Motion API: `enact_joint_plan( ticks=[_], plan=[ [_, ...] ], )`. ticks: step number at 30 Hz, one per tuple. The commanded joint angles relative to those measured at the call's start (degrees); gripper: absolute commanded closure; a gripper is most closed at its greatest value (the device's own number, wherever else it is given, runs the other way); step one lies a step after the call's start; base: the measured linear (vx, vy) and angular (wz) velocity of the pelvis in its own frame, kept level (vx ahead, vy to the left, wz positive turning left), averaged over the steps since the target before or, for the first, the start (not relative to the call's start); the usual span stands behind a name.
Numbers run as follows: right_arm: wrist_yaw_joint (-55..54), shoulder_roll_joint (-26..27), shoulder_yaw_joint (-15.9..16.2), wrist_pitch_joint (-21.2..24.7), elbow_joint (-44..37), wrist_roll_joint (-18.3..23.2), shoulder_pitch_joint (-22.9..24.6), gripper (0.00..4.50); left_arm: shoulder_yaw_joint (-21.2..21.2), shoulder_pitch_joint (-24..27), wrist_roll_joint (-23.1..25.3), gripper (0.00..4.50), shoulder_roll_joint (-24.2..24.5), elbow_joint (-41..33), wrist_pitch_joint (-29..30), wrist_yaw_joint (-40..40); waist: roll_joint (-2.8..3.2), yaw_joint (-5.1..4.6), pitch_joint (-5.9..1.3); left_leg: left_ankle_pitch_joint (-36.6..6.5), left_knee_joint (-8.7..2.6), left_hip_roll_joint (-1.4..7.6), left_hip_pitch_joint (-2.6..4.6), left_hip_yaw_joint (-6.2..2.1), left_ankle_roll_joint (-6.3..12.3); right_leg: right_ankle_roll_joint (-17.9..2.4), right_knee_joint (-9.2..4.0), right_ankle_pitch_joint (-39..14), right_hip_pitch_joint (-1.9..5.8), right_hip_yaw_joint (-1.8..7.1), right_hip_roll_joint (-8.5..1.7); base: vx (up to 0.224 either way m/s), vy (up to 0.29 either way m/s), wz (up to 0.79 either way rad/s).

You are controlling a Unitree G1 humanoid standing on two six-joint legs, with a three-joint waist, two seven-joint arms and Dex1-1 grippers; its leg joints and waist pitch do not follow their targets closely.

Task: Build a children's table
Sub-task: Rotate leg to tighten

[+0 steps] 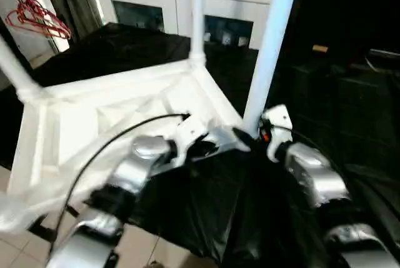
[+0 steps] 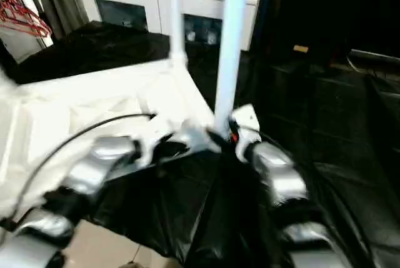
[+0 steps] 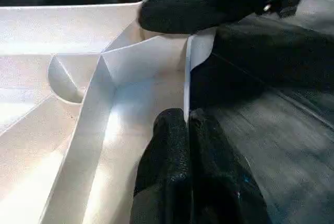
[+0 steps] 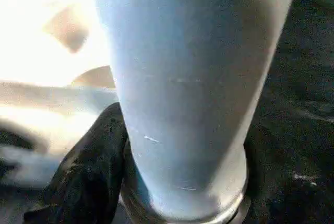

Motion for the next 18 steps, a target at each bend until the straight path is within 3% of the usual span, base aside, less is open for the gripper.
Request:
enact_joint_plan(
  ticks=[1, 5, 8, 13, 18],
  plan=[
    [-4.6, 2.8, 1.0, 2.1, 3.9, -1.3, 0.7, 1.78, 2.1, -2.6, -0.1, 4.50, -2.0, 0.4, 0.0, 6.6, -0.66, 0.03, -3.81, -8.2, -3.84, 2.00, 0.47, -0.47, 2.14, -11.5, -3.94, -11.3, 2.98, 2.63, -4.53, 0.000, 0.000, 0.00],
    [-8.6, 6.9, -1.2, -1.0, 6.9, 0.0, -1.0, 1.78, 1.8, -3.5, 0.0, 4.50, -4.1, 1.8, -1.5, 7.5, -0.59, 0.03, -3.71, -9.0, -3.95, 1.97, 0.45, -0.44, 2.23, -11.7, -4.03, -11.4, 2.98, 2.61, -4.65, 0.000, 0.000, 0.00],
    [-6.6, 7.7, -2.0, -2.1, 7.2, 1.4, -1.6, 1.08, 1.1, -3.1, -0.3, 4.50, -3.6, 1.5, -3.2, 5.5, -0.55, -0.02, -3.68, -9.8, -4.02, 2.02, 0.40, -0.48, 2.52, -11.4, -4.09, -11.9, 3.02, 2.63, -4.69, 0.000, 0.000, 0.00],
    [-4.0, 5.4, -0.3, -3.6, 5.9, -0.5, -1.9, 0.59, 1.1, -1.1, -1.7, 4.50, -1.5, -0.7, -4.8, 0.8, -0.47, -0.13, -3.72, -9.4, -4.04, 2.09, 0.33, -0.53, 2.65, -12.1, -3.83, -10.3, 3.14, 2.60, -4.68, 0.000, 0.000, 0.00],
    [4.5, 1.4, 1.4, -4.8, 4.0, -0.7, -1.3, 0.59, 0.8, 1.2, -3.5, 4.50, 1.3, -3.2, -5.8, -5.2, -0.54, -0.30, -3.69, -9.1, -3.88, 2.05, 0.23, -0.39, 3.63, -12.5, -3.78, -9.7, 3.25, 2.63, -4.65, 0.000, 0.000, 0.00]
  ],
)
